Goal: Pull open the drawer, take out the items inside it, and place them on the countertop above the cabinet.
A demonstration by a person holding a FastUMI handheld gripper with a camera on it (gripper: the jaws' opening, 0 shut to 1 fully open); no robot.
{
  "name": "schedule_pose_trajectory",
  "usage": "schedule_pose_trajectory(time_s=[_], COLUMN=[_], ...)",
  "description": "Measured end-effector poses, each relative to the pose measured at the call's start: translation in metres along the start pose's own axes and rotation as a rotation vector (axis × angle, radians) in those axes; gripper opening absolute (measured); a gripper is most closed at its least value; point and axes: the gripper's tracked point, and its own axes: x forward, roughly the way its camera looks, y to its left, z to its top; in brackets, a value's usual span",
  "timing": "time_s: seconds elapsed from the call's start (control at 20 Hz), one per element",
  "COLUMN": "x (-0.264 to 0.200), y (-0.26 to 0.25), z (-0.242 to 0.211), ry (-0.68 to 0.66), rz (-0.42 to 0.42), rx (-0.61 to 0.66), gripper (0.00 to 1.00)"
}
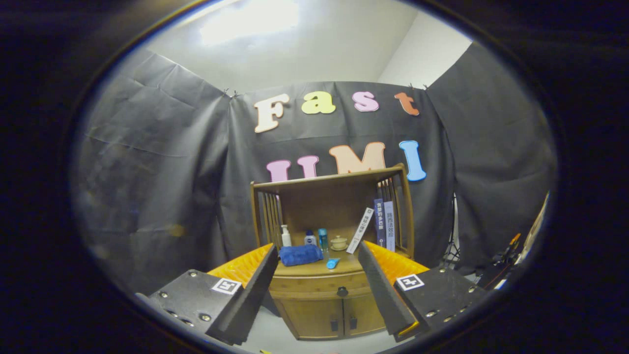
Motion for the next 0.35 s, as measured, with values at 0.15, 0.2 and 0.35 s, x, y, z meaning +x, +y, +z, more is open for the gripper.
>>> schedule_pose_trajectory(time_s=[0.15,0.2,0.35], x=[0.000,0.001,0.002], y=[0.002,0.003,0.003], z=[-0.004,-0.007,-0.013], ry=[0.010,0.017,0.032], rz=[0.006,0.008,0.011], rx=[0.000,0.003,0.007], gripper=[0.99,0.99,0.99])
